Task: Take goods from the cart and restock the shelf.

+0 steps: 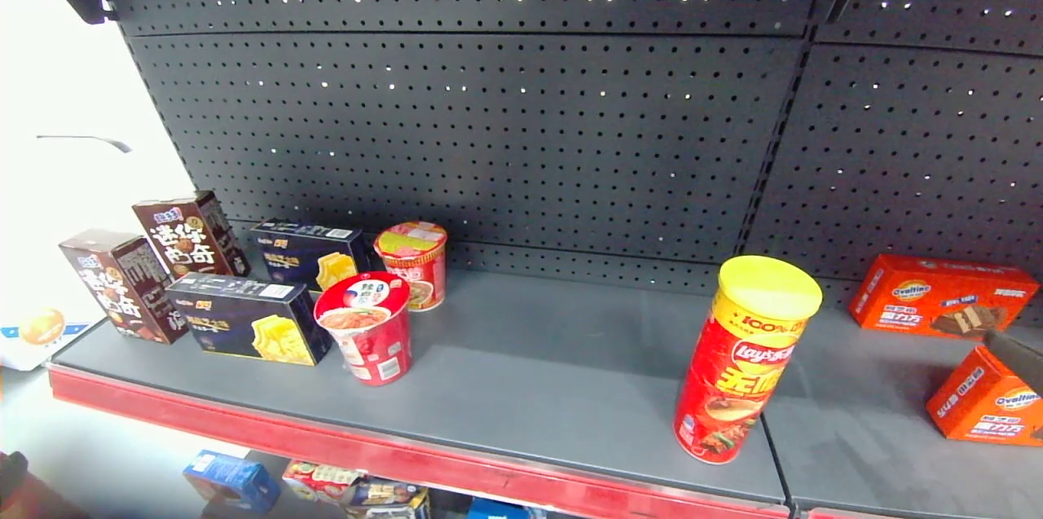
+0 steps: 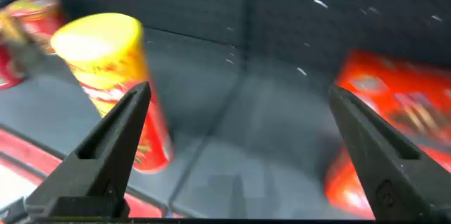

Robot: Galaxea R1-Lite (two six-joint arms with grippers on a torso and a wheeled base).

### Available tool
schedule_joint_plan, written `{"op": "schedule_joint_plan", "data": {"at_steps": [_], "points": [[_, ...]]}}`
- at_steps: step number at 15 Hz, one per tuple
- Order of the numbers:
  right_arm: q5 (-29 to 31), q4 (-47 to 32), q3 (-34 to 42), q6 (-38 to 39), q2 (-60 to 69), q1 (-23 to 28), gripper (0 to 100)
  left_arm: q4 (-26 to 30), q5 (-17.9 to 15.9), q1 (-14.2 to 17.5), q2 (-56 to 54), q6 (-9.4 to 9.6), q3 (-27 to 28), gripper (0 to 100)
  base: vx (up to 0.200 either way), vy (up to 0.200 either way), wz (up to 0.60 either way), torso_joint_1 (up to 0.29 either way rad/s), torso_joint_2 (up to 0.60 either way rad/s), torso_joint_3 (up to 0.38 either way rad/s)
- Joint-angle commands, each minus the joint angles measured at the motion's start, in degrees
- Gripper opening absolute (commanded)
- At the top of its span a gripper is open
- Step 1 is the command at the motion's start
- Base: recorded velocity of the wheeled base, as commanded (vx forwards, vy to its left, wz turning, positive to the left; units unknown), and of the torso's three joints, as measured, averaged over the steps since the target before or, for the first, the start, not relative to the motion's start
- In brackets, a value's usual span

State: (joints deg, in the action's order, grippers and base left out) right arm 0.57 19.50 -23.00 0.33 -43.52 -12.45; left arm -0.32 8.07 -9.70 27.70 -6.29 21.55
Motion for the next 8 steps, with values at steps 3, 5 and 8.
{"op": "schedule_joint_plan", "data": {"at_steps": [3, 5, 8], "points": [[3.12, -14.50, 1.03, 0.99, 12.58, 2.78, 100, -0.21, -3.50, -3.48, 1.48, 4.09, 0.95, 0, 0.000, 0.000, 0.00, 0.000, 0.00, 0.000], [3.03, -16.78, 2.96, 0.81, 15.57, 2.69, 100, -0.56, -8.07, -4.36, 4.03, 4.27, 1.47, 0, 0.000, 0.000, 0.00, 0.000, 0.00, 0.000], [3.38, -16.60, 8.15, 0.73, 23.22, 3.39, 100, -2.41, -14.13, -5.59, 9.04, 4.71, 5.43, 0, 0.000, 0.000, 0.00, 0.000, 0.00, 0.000]]}}
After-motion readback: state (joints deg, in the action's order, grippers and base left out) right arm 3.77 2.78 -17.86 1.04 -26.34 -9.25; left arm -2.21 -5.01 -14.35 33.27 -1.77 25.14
